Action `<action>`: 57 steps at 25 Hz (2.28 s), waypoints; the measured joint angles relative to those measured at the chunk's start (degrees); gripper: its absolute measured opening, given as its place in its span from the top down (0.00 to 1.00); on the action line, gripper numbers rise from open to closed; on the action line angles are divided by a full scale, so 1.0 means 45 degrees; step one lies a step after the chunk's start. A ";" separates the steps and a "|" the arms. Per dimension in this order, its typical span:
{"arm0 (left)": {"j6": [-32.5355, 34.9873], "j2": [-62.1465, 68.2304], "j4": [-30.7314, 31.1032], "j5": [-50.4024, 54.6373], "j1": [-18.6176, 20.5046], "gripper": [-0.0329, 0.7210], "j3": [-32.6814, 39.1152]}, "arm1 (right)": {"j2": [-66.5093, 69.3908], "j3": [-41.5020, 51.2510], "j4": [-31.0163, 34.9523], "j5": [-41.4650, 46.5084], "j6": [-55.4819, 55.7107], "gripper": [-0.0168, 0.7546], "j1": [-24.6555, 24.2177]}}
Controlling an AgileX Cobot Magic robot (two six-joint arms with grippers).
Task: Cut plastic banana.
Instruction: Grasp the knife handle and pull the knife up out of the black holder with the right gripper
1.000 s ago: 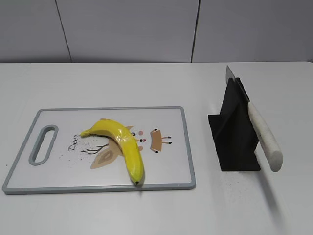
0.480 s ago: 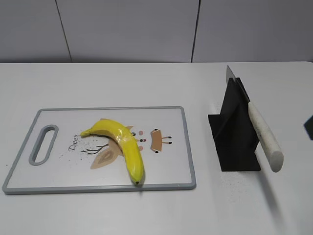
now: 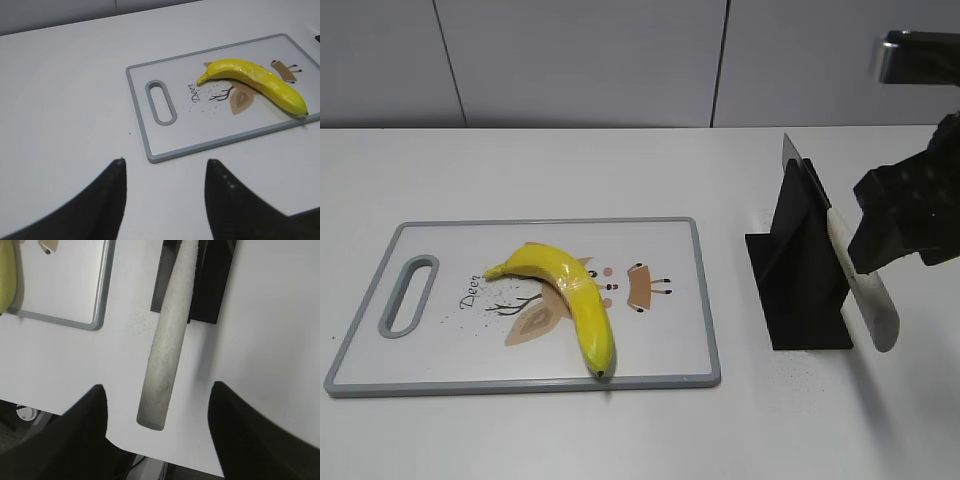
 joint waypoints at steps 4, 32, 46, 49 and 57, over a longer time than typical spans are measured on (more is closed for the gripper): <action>0.0000 0.0000 0.0000 0.0000 0.0000 0.31 0.0000 | 0.0909 0.0000 -0.0165 -0.0412 0.0234 0.36 0.0000; 0.0000 0.0000 0.0000 0.0000 0.0000 0.31 0.0000 | 0.3686 0.0000 0.0296 -0.0986 0.0984 0.76 -0.0026; 0.0000 0.0000 0.0000 0.0000 0.0000 0.31 0.0000 | 0.1734 0.0000 0.0085 -0.0963 0.1842 0.76 -0.0005; 0.0000 0.0000 0.0000 0.0000 0.0000 0.31 0.0000 | 0.1366 0.0000 -0.0009 -0.0963 0.1955 0.76 -0.0005; 0.0000 0.0000 0.0000 0.0000 0.0000 0.31 0.0000 | 0.0462 -0.0103 -0.0172 -0.0937 0.2181 0.76 -0.0005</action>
